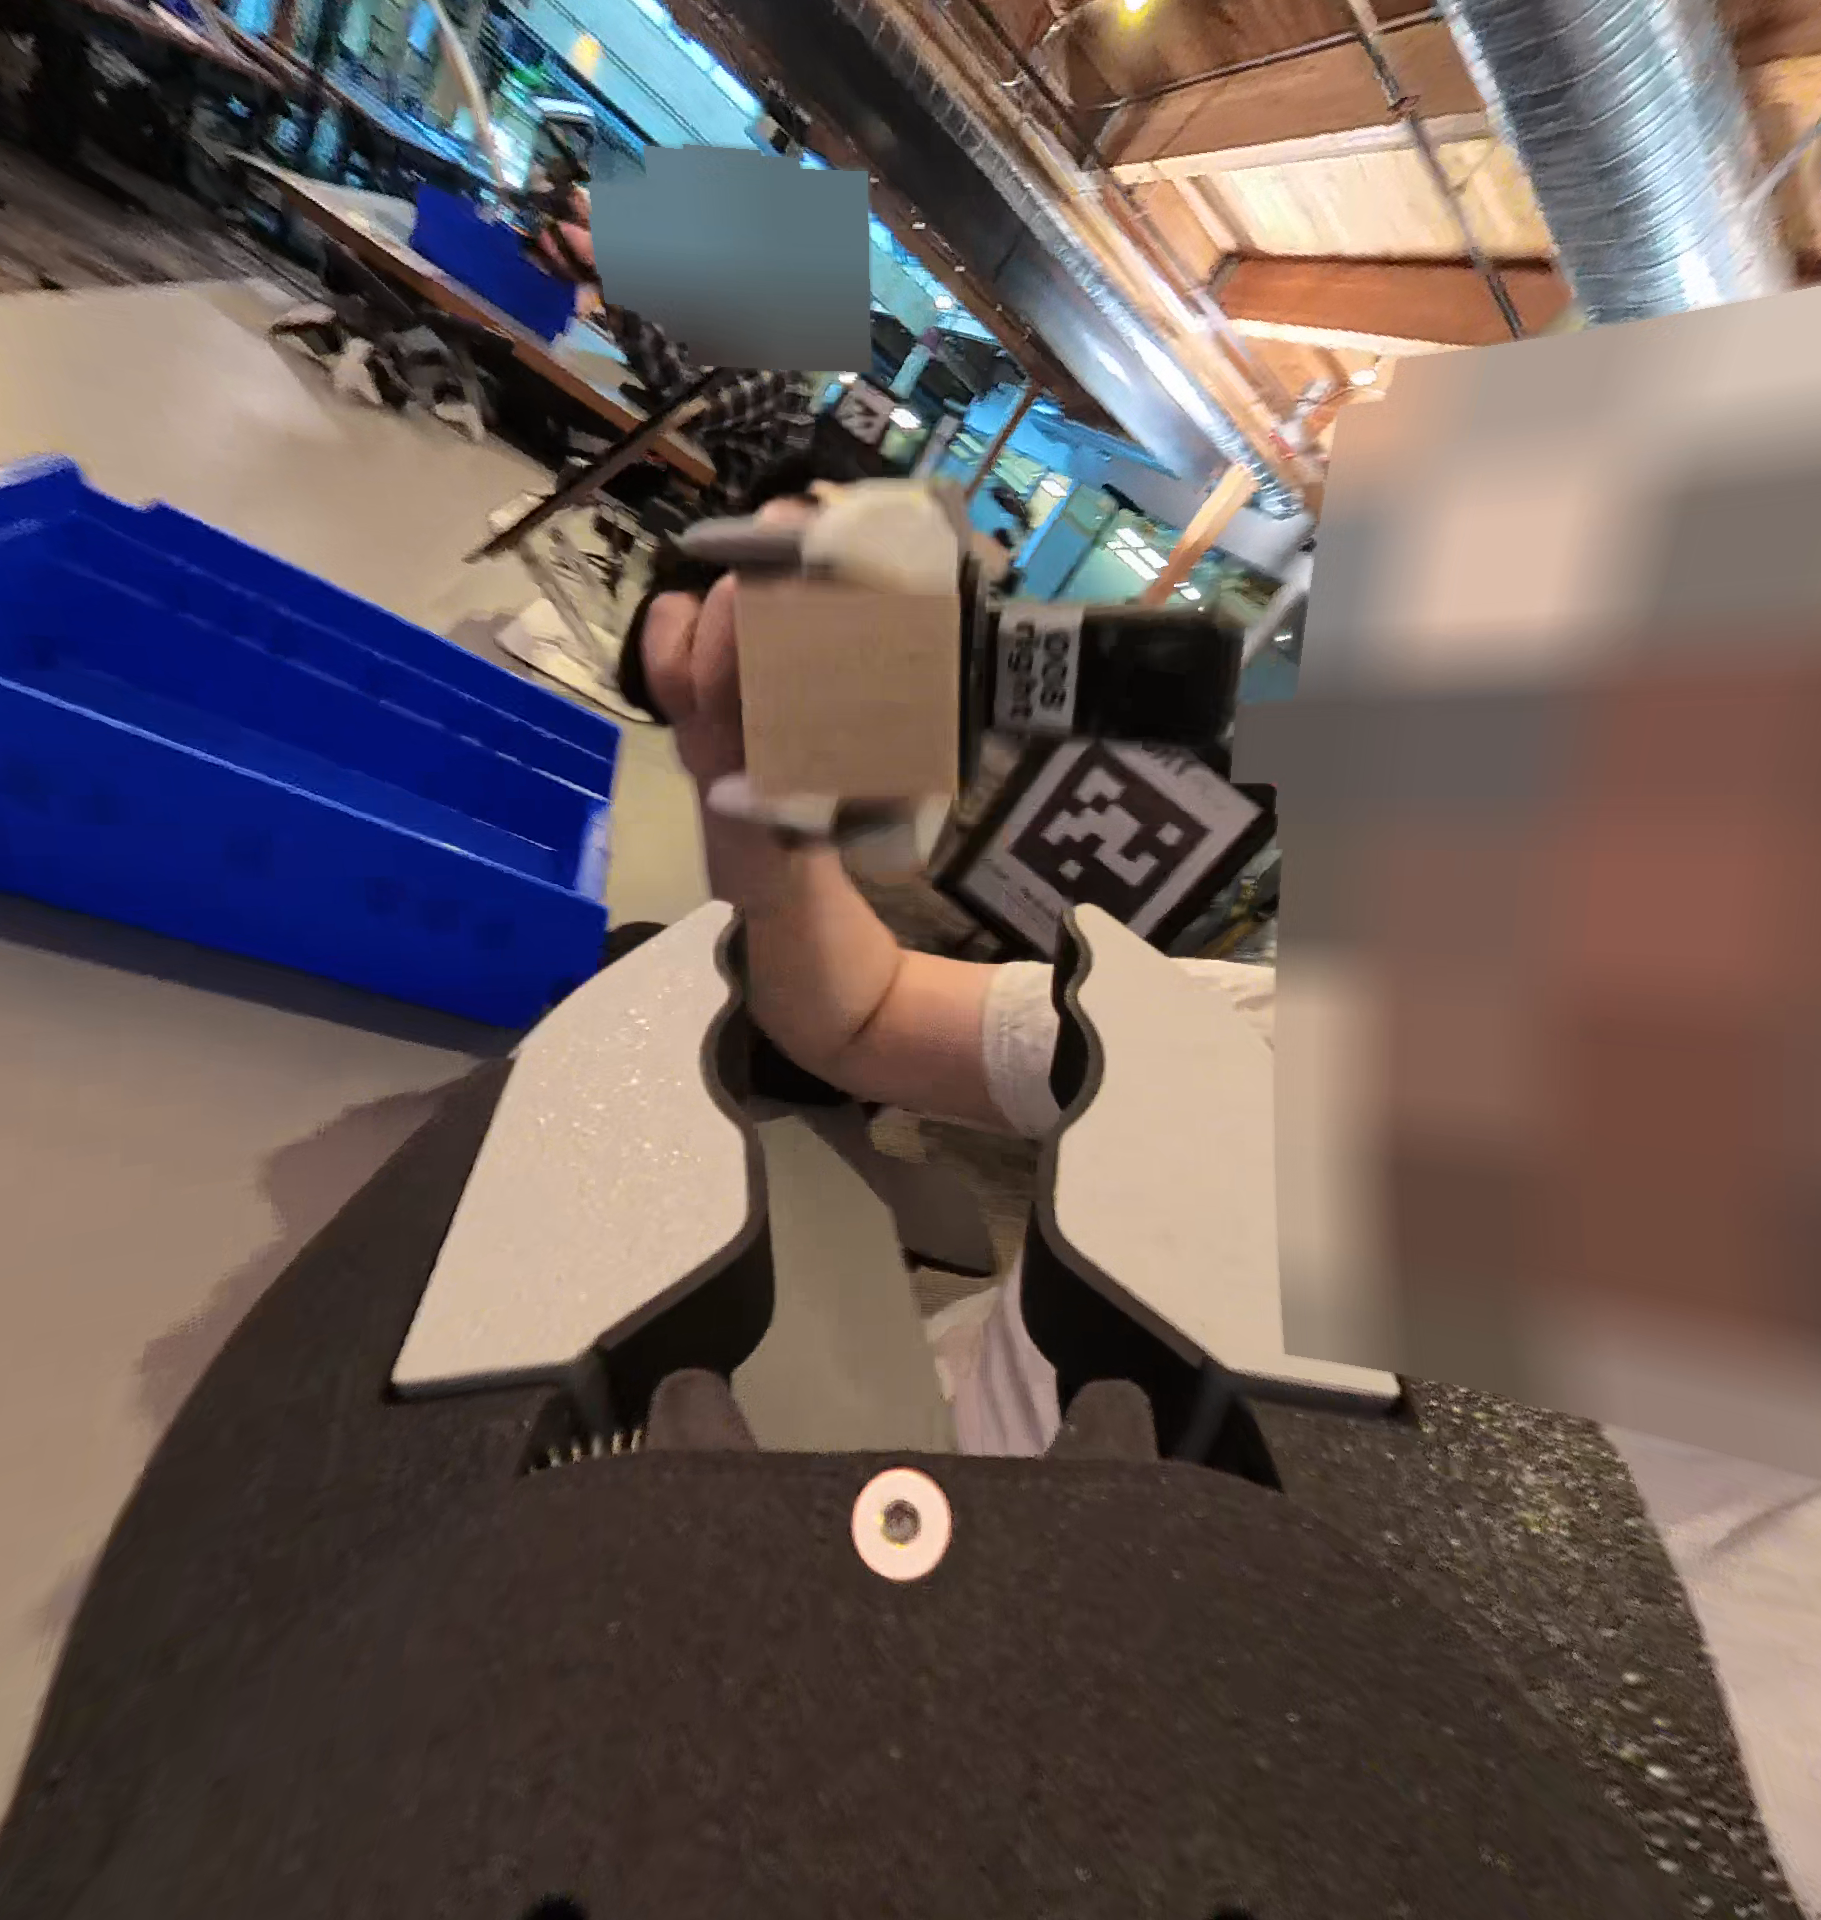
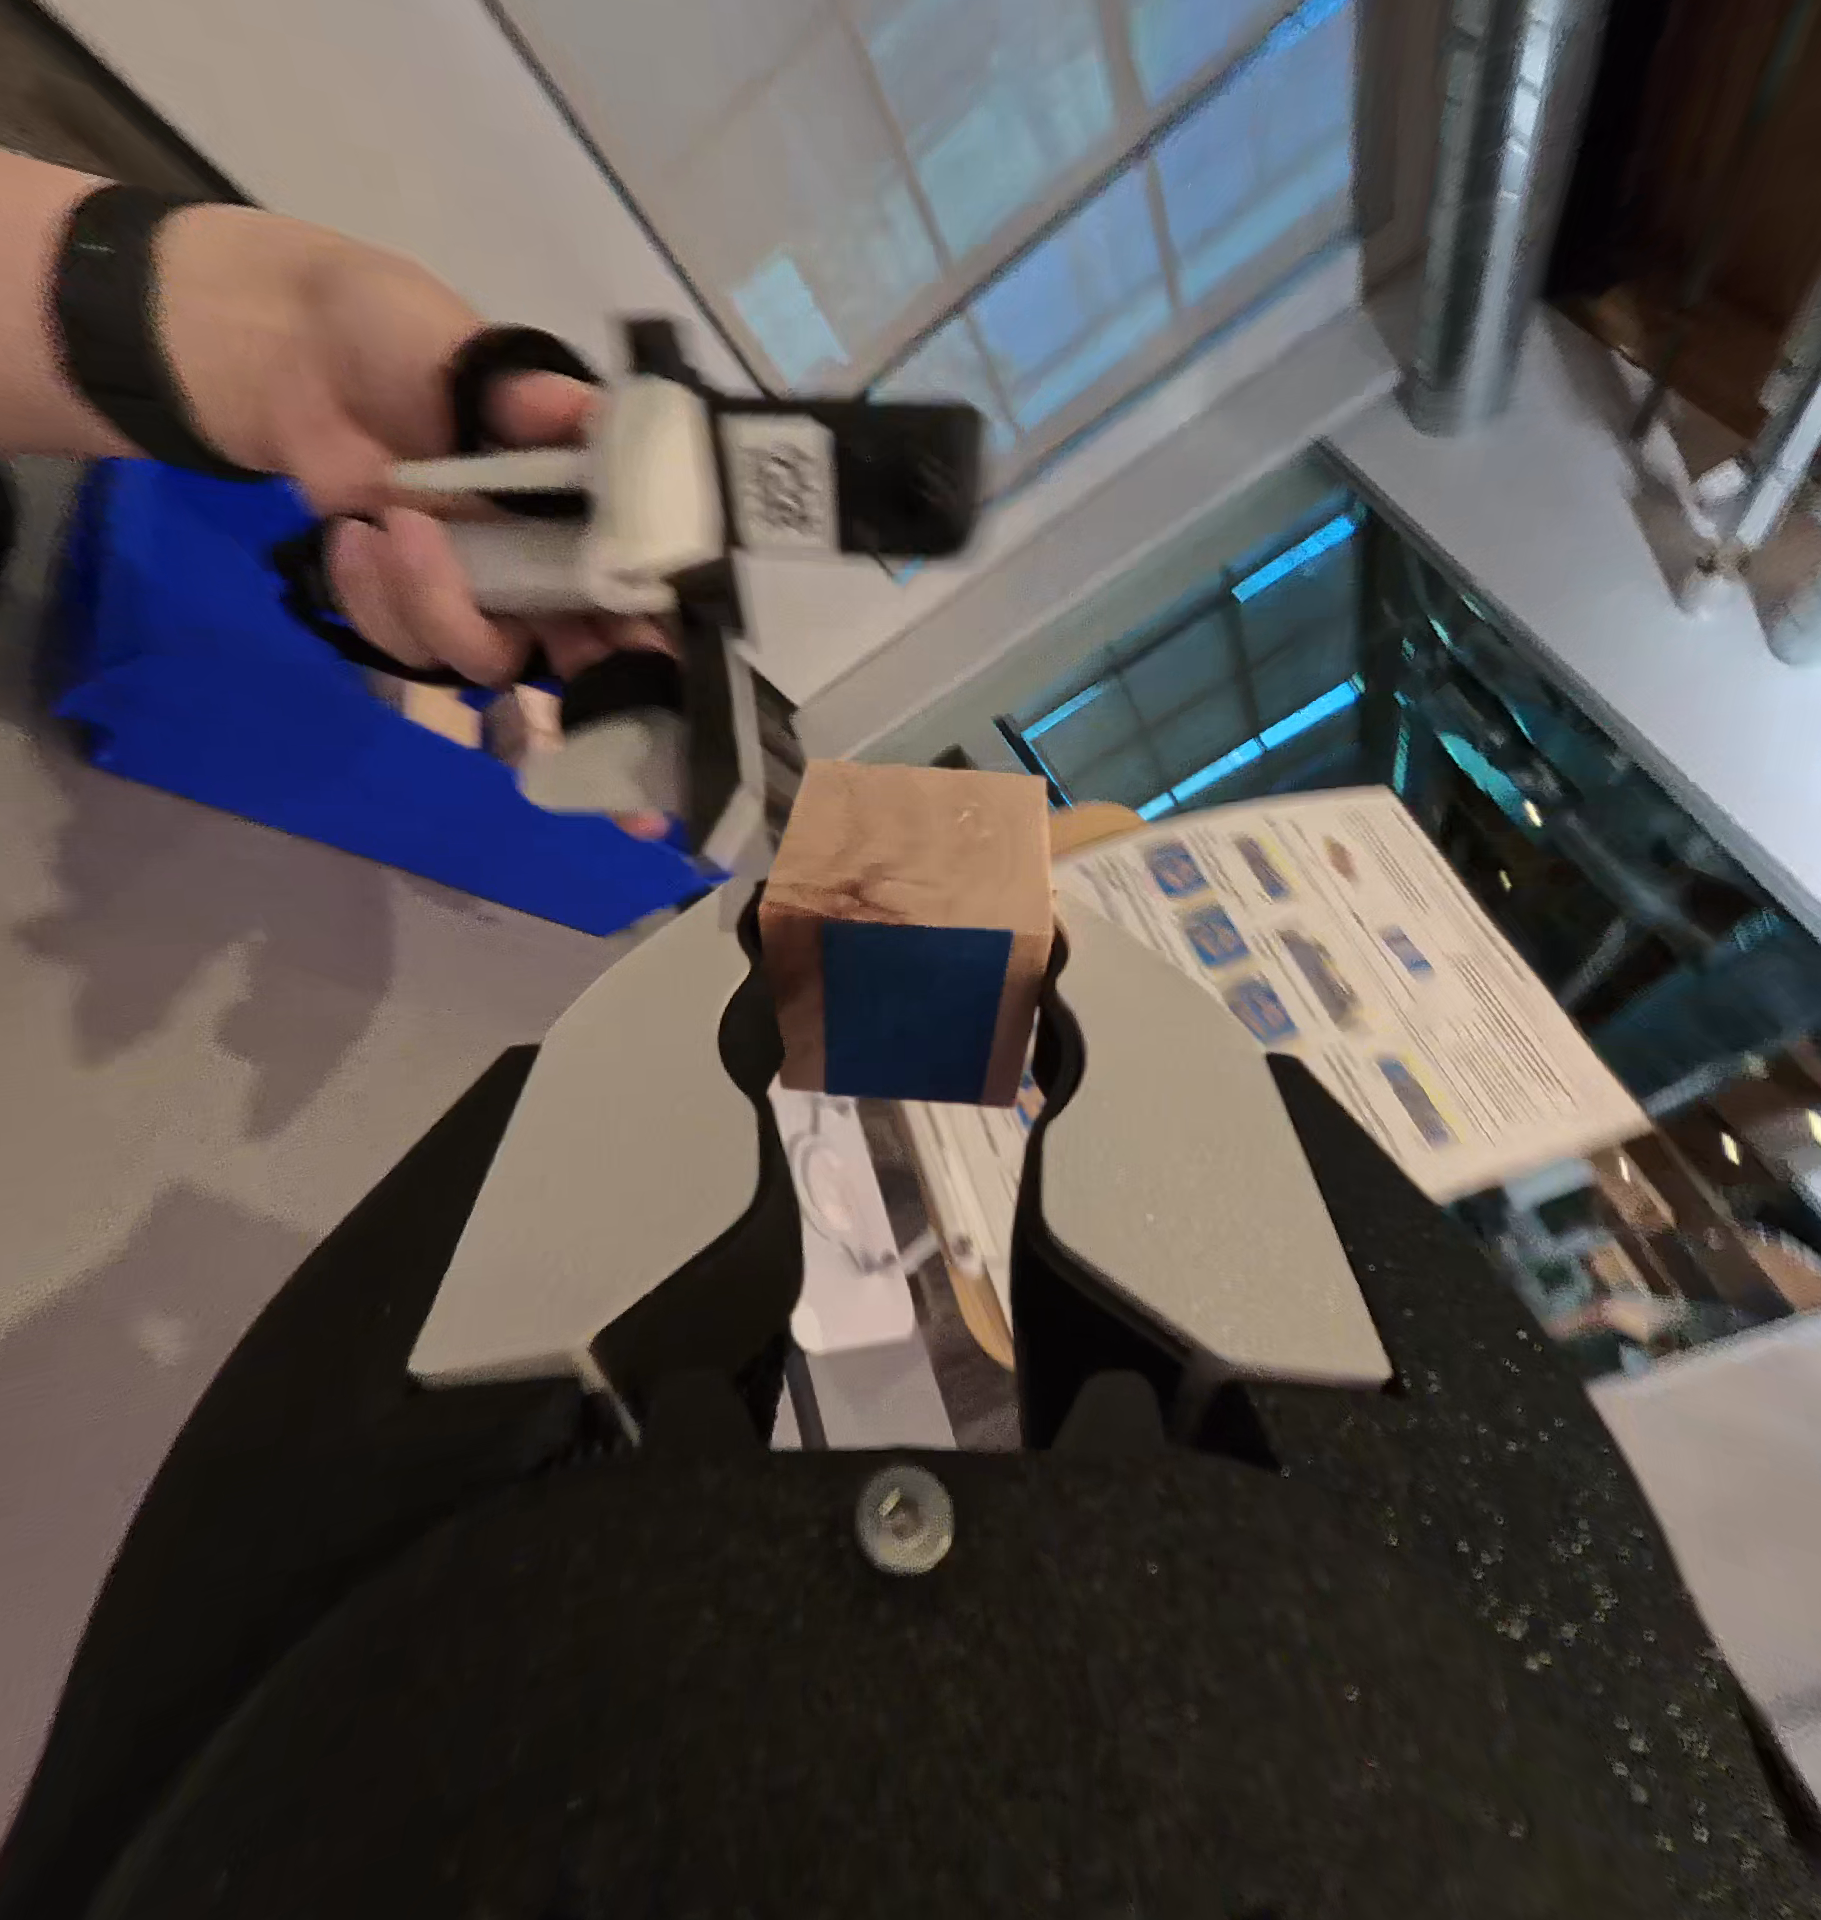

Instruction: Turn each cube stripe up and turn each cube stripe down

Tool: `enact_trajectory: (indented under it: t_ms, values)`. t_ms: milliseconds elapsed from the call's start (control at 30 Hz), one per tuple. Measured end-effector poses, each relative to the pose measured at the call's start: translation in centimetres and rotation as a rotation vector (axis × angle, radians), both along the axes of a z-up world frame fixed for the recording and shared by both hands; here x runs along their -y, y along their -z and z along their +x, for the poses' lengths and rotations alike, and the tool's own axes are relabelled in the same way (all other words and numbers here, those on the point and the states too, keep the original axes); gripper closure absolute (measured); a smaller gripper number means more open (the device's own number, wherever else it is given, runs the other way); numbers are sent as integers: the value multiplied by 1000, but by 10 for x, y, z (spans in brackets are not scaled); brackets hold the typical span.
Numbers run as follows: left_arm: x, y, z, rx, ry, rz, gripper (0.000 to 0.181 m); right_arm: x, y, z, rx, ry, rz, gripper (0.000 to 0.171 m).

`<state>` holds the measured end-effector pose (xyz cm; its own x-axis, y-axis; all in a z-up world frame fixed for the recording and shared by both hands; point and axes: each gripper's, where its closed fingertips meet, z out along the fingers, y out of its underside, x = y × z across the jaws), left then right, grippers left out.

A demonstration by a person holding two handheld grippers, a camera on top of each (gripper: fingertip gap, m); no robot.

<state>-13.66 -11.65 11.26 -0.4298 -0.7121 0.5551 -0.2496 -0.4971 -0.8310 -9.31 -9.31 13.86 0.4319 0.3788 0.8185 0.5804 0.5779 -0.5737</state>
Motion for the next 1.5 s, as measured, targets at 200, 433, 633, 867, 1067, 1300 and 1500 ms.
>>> enact_trajectory:
  t_ms: [200, 433, 633, 867, 1067, 1300, 1500]
  values:
    - [-20, -5, -21, -60, -200, 217, 128, -72, 42, 218, -495, 666, -689, 125]
    - [-12, 1, -20, -108, -187, 258, 132, -90, 247, 343, -582, 1189, -1399, 124]
    - [-8, 5, -18, -133, -174, 283, 133, -88, 276, 361, -482, 1402, -1452, 125]
    - [-7, 12, -14, -165, -159, 306, 135, -83, 285, 370, -530, 1448, -1489, 125]
    - [-11, 7, -21, -160, -193, 316, 134, -87, 264, 368, -546, 1389, -1421, 112]
    - [-87, -37, -126, -171, -727, 551, 136, -79, 154, 337, -636, 1150, -1130, 112]
    - [-138, 53, -228, -756, -850, 569, 144, -74, 121, 297, -585, 995, -1078, 113]
